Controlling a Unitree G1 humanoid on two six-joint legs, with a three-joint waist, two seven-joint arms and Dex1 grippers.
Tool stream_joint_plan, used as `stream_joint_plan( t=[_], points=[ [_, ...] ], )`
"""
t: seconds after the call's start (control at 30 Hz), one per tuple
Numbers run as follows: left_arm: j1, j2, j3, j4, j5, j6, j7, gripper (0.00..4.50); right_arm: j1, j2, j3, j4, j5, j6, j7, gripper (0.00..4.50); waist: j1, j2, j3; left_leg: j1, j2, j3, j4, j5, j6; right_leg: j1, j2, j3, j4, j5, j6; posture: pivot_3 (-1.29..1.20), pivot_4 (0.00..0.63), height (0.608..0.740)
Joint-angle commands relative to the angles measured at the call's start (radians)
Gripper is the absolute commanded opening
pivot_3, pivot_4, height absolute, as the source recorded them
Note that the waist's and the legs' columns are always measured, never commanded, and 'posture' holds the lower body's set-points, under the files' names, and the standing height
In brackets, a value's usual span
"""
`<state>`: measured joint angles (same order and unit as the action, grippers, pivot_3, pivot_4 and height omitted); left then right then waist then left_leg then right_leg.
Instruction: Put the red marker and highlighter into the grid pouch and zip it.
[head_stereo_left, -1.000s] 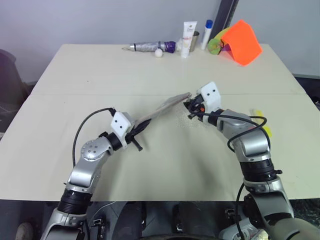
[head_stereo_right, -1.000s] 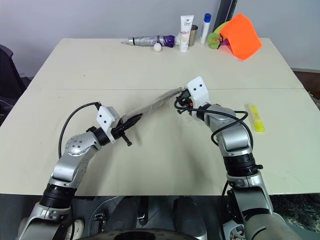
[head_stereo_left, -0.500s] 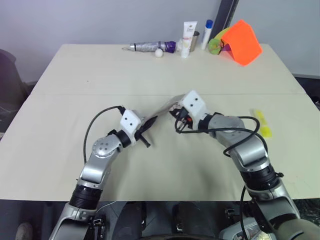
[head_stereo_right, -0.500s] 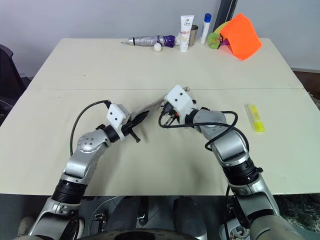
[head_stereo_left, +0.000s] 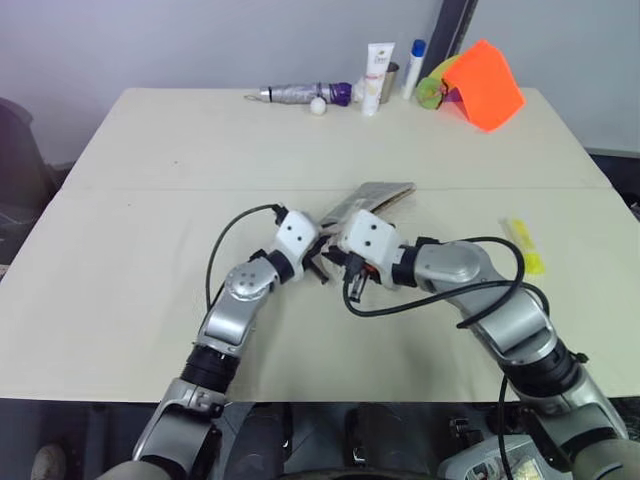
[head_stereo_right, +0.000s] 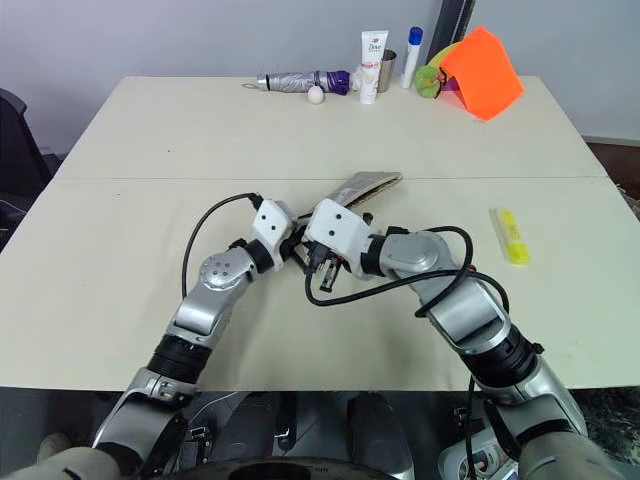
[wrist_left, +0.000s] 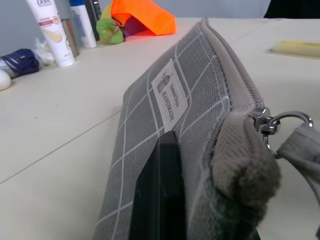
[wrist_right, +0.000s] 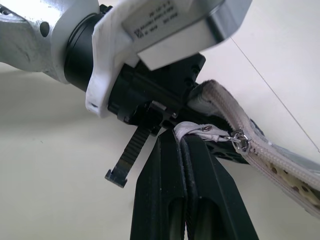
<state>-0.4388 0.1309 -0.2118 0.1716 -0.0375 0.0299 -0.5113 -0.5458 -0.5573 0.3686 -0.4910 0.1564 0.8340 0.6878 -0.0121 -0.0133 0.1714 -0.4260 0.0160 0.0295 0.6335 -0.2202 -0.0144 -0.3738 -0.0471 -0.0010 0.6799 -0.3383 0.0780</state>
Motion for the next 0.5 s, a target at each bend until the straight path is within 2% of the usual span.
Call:
stream_joint_plan(
  t=[0.03, 0.1, 0.27, 0.33, 0.5],
  points=[
    [-0.023, -0.015, 0.002, 0.000, 0.007, -0.027, 0.016, 0.00, -0.024, 0.005, -0.011, -0.053, 0.028, 0.002, 0.026, 0.28, 0.000, 0.000, 0.000, 0.000, 0.000, 0.000, 0.000, 0.000, 0.000, 0.000, 0.000, 0.000, 0.000, 0.000, 0.000, 0.00, 0.150, 0.740],
    [-0.023, -0.016, 0.005, 0.003, 0.009, -0.032, 0.016, 0.00, -0.024, 0.005, -0.044, -0.056, 0.047, 0.026, 0.023, 0.93, 0.001, 0.000, 0.000, 0.000, 0.000, 0.000, 0.000, 0.000, 0.000, 0.000, 0.000, 0.000, 0.000, 0.000, 0.000, 0.00, 0.150, 0.740],
    [-0.021, 0.001, 0.015, -0.012, 0.003, -0.056, 0.008, 0.00, 0.028, -0.046, -0.241, -0.090, 0.120, 0.112, 0.006, 3.42, 0.005, 0.000, 0.000, -0.001, 0.000, 0.000, 0.000, 0.000, 0.000, 0.001, -0.001, 0.000, -0.001, 0.000, 0.000, 0.00, 0.150, 0.740],
    [-0.025, 0.010, 0.025, -0.022, -0.015, -0.055, -0.006, 0.00, 0.105, -0.100, -0.342, -0.088, 0.127, 0.142, 0.001, 4.40, 0.007, 0.000, 0.000, -0.001, 0.000, 0.000, 0.000, 0.000, 0.000, 0.001, -0.001, 0.000, -0.002, 0.000, 0.000, 0.00, 0.150, 0.740],
    [-0.043, 0.064, -0.004, -0.007, 0.009, -0.097, -0.074, 0.00, 0.283, -0.226, -0.566, -0.066, 0.112, 0.280, -0.051, 4.40, 0.015, 0.000, 0.000, -0.001, 0.000, 0.000, -0.001, 0.000, 0.000, 0.001, -0.001, -0.001, -0.005, 0.000, 0.000, 0.00, 0.150, 0.740]
  ],
)
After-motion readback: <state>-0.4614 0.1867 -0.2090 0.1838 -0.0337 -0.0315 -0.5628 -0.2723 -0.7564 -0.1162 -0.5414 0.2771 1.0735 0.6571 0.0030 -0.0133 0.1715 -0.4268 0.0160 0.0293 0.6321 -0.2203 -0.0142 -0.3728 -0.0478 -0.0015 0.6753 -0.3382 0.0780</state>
